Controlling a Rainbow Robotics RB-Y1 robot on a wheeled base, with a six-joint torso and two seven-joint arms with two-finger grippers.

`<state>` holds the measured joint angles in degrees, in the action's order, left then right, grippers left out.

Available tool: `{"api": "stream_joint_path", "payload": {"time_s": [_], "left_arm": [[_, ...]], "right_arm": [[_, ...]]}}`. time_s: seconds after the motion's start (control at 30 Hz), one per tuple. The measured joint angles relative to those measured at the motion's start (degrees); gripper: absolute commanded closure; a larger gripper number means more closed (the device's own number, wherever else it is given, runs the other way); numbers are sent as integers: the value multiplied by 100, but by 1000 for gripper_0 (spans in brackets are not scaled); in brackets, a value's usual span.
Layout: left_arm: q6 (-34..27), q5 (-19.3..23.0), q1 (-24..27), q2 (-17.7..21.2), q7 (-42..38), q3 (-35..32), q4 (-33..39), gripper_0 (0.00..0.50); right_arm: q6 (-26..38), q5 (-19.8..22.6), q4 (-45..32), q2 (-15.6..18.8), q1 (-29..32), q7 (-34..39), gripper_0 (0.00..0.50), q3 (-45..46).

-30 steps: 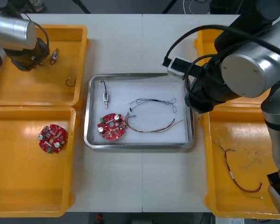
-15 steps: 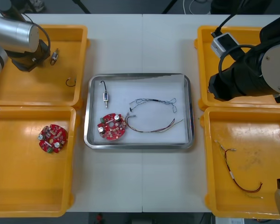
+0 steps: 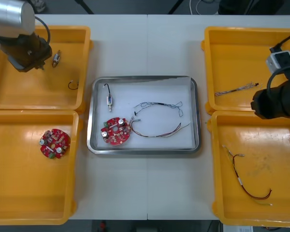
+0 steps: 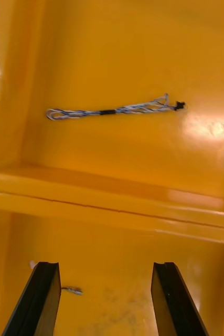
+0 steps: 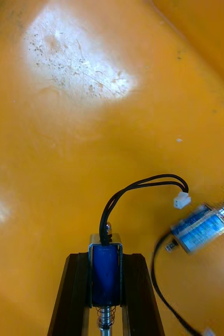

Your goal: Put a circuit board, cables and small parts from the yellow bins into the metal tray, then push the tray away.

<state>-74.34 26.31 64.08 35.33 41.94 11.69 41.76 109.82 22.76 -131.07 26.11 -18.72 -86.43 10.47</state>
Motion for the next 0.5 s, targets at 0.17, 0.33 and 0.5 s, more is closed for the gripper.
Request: {"api": "stream_joint_path", "payload": {"time_s": [0.17, 0.33, 0.5], "left_arm": [[-930, 314, 0, 174, 0, -46, 828, 500], [-1851, 530, -69, 200, 0, -44, 1910, 500], [-2232, 839, -320, 200, -17, 99, 3252, 500]], "right_arm": [[1, 307, -93, 2, 362, 0, 0, 552], [1, 597, -92, 2, 634, 0, 0, 1014], [1, 621, -44, 3, 889, 0, 0, 1132]]}}
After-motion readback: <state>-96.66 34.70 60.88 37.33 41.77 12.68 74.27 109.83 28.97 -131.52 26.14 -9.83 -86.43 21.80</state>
